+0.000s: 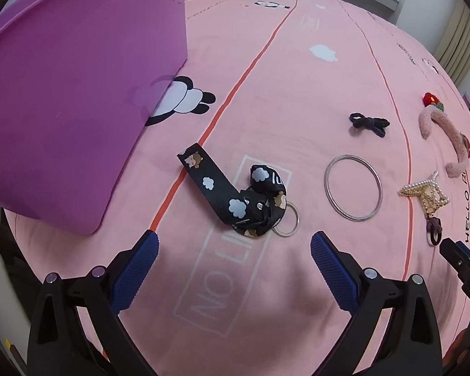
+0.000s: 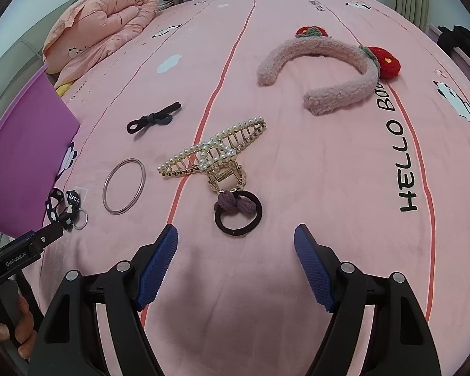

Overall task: Organize jewelry
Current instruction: 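Lower the left tool onto the black lanyard with ring and grasp it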

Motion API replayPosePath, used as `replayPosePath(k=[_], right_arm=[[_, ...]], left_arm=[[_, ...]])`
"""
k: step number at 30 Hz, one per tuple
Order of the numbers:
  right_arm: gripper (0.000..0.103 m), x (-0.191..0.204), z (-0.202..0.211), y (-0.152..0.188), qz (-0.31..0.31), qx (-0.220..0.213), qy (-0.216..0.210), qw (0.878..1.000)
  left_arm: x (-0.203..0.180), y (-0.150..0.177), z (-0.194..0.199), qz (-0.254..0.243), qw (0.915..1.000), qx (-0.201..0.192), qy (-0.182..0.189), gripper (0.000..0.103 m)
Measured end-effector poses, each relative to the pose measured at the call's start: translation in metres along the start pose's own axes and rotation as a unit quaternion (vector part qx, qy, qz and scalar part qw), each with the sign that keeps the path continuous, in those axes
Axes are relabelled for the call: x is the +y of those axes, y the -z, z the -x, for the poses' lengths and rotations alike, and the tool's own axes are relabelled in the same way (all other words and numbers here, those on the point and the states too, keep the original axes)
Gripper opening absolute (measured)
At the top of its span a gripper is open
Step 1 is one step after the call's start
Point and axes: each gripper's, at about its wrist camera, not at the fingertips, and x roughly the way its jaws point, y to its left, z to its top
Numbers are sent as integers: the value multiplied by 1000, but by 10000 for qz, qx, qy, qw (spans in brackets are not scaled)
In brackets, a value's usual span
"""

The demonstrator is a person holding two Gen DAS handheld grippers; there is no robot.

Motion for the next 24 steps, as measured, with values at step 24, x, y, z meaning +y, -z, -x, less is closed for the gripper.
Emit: replayPosePath(k=[24], right_arm=[[73, 6, -34, -2, 282, 58, 373, 9989]], left_arm=[[0, -13, -52, -153, 9994, 161, -280, 97]])
